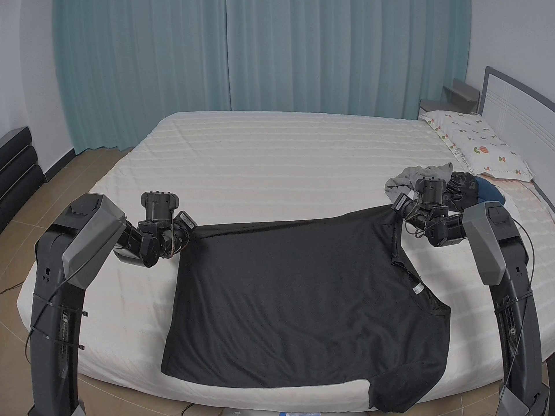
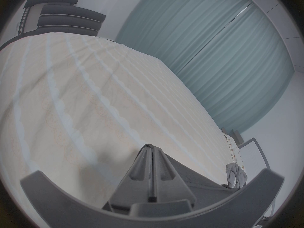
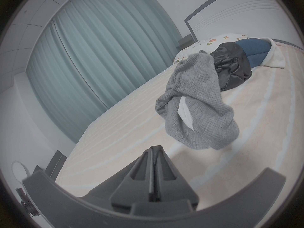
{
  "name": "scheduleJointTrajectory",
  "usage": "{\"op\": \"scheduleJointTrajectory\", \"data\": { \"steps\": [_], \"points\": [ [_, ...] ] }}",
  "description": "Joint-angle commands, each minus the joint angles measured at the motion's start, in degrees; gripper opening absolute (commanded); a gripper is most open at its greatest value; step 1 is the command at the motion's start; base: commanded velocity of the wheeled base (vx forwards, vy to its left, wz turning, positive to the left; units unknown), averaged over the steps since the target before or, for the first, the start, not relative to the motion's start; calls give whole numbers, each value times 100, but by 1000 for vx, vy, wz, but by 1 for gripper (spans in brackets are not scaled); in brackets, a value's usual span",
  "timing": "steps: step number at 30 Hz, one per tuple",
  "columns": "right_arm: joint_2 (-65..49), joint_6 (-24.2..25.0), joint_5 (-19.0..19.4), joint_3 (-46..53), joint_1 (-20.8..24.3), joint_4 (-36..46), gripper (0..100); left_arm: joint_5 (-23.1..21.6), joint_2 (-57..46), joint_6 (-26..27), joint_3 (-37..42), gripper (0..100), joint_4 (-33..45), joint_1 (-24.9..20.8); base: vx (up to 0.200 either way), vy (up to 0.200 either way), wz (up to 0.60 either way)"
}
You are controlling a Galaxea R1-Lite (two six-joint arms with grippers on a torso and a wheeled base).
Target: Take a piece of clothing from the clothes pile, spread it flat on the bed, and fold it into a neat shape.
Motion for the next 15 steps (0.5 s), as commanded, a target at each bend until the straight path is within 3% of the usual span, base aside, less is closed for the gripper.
{"op": "scheduleJointTrajectory", "data": {
  "steps": [1,2,8,15],
  "points": [
    [127,-11,42,-24,8,-25,100,1,124,-29,-31,0,-5,10,0,0,0],
    [136,-19,51,-16,-1,-33,100,-7,124,-38,-40,100,3,10,0,0,0],
    [-22,-2,60,336,-36,-148,100,1,211,-38,-93,100,21,45,0,0,0],
    [-1200,60,526,2006,-45,-657,100,-51,-149,-310,189,100,47,379,0,0,0]
  ]
}}
